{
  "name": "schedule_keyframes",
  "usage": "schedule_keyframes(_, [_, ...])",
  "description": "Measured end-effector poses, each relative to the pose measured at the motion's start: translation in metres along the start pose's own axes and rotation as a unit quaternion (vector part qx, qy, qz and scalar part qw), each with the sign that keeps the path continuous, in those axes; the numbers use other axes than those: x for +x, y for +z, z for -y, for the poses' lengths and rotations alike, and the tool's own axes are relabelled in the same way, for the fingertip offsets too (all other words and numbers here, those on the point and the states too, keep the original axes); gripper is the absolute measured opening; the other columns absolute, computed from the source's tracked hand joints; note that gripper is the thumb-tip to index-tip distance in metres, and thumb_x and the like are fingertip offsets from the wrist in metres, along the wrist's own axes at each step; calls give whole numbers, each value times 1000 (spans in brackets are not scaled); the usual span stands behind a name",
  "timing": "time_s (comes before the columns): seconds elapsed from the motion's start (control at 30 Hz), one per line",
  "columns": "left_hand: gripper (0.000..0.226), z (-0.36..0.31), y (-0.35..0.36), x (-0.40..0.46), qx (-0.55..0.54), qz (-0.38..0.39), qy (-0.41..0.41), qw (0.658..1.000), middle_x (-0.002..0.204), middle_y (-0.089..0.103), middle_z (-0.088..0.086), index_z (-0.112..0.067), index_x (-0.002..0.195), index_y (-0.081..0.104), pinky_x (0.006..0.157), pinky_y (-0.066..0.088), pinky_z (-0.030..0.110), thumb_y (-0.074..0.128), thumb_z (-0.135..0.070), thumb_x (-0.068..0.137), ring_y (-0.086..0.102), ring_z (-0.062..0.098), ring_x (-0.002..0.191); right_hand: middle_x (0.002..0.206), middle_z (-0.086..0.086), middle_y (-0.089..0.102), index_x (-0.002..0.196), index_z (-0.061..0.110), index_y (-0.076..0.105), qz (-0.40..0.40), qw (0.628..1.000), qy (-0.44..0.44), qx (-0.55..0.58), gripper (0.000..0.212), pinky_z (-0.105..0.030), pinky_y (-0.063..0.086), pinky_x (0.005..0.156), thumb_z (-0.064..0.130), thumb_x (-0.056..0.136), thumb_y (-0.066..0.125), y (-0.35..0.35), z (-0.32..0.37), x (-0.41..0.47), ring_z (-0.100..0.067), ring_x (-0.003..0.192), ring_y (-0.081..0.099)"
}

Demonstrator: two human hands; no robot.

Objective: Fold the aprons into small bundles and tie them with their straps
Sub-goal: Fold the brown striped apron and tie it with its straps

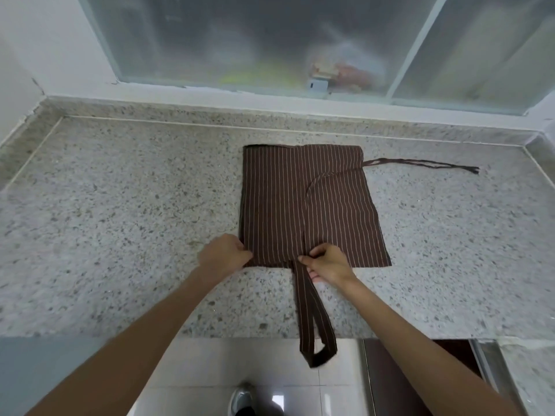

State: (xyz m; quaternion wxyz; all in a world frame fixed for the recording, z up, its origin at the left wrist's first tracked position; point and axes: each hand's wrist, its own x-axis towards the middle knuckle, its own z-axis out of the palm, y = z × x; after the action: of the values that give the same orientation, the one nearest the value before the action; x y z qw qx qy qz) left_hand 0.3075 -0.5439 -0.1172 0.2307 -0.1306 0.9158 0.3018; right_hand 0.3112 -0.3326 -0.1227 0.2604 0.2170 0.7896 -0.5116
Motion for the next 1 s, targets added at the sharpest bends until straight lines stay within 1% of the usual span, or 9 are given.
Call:
schedule_keyframes(0.1, [57, 8, 6, -4, 180, -136, 171, 959, 130, 45, 1, -23, 133, 41, 86, 44, 35, 64, -34, 82, 45, 21, 118, 72, -5, 60, 103, 9, 47, 13, 1000, -11, 8, 32, -31, 55, 61, 24, 85, 69, 0, -9, -10, -13, 59, 56])
schedule_keyframes(0.17, [60, 14, 8, -2, 282, -104, 242, 923, 152, 24, 1, -28, 146, 24, 104, 33, 39, 50, -35, 93, 25, 23, 137, 78, 3, 57, 106, 12, 44, 54, 998, -18, -37, 37, -26, 51, 63, 26, 84, 71, -2, -18, -23, -11, 71, 57])
schedule_keyframes(0.3, [52, 24, 15, -2, 352, 13, 178, 919, 158, -2, -5, -34, 149, 2, 114, 16, 42, 23, -38, 101, 2, 20, 145, 105, -2, 68, 110, 7, 64, 181, 974, -68, -119, 24, -19, 50, 87, 13, 87, 66, -8, -40, -53, -14, 98, 65])
schedule_keyframes(0.5, [54, 9, 2, -9, 373, 1, 156, 915, 156, 16, -2, -31, 147, 23, 114, 19, 42, 43, -27, 97, 15, 23, 143, 111, -1, 66, 106, 7, 68, 272, 890, -73, -358, 27, -32, 44, 101, 26, 92, 57, -45, -47, -81, -17, 105, 62])
schedule_keyframes(0.6, [56, -2, -11, -2, 329, -11, 142, 934, 148, 33, -3, -31, 139, 39, 109, 24, 38, 54, -17, 87, 28, 20, 135, 118, 2, 61, 119, 12, 63, 209, 909, -90, -351, 28, -26, 43, 98, 23, 95, 54, -74, -21, -71, -7, 100, 56])
schedule_keyframes(0.7, [49, -17, -32, 12, 252, -56, 144, 955, 145, 38, -2, -27, 135, 44, 105, 29, 35, 53, -14, 89, 33, 20, 131, 103, 4, 65, 111, 16, 66, 126, 940, -115, -295, 21, -32, 47, 98, 19, 95, 52, -86, 6, -40, -10, 96, 59])
schedule_keyframes(0.77, [44, -30, -47, 34, 233, -87, 166, 954, 146, 36, -1, -22, 135, 44, 105, 29, 35, 48, -15, 92, 33, 21, 132, 107, 2, 67, 110, 19, 66, 72, 942, -127, -301, 22, -32, 49, 95, 18, 96, 49, -87, 23, -7, -12, 96, 62])
schedule_keyframes(0.9, [46, -54, -68, 100, 247, -117, 207, 939, 154, 22, 1, -16, 144, 31, 110, 24, 35, 36, -16, 98, 21, 20, 140, 115, 2, 63, 120, 22, 59, -36, 941, -169, -291, 28, -31, 52, 88, 14, 97, 45, -70, 61, 54, -17, 100, 64])
schedule_keyframes(1.0, [52, -63, -64, 151, 287, -108, 239, 921, 158, 2, -1, -17, 150, 9, 116, 8, 33, 13, -35, 102, 3, 16, 145, 140, 1, 47, 135, 19, 47, -160, 912, -244, -287, 36, -29, 39, 103, 19, 100, 39, -44, 88, 97, -16, 125, 47])
